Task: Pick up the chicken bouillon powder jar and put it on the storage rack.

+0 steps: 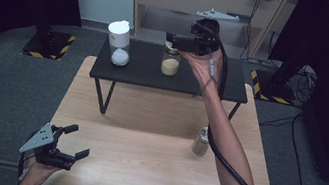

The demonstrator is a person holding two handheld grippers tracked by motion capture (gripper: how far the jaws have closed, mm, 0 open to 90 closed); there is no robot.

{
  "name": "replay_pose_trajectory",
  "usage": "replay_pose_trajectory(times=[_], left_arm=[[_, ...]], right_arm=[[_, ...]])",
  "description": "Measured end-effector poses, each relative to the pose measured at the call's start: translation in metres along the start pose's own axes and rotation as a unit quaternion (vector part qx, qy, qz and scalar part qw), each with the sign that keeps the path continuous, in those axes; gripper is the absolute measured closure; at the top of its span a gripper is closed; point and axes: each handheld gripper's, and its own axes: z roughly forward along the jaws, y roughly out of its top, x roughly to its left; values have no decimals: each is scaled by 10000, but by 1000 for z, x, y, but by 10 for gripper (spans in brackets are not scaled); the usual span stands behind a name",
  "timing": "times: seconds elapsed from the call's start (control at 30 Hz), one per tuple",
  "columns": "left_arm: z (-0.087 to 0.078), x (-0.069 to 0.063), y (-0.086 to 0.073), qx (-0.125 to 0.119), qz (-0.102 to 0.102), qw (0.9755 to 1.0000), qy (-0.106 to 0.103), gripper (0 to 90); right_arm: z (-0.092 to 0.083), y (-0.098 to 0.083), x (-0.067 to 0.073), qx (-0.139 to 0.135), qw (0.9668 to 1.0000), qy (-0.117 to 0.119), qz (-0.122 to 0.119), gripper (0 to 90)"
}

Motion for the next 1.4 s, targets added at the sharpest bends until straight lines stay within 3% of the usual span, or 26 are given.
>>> replay_pose_trajectory(times=[0.23,0.53,0.9,1.4], left_arm=[[1,0,0,12,-1,10000,-5,12],[1,0,0,17,-8,10000,-10,12],[1,0,0,20,-10,10000,-14,11],[1,0,0,26,-14,10000,-11,12]], right_arm=[[-37,-1,0,-277,9991,248,-227,96],[-78,-7,4,-432,9970,429,-477,101],[-122,-44,7,-630,9940,705,-552,99],[-172,-94,16,-707,9925,765,-635,100]])
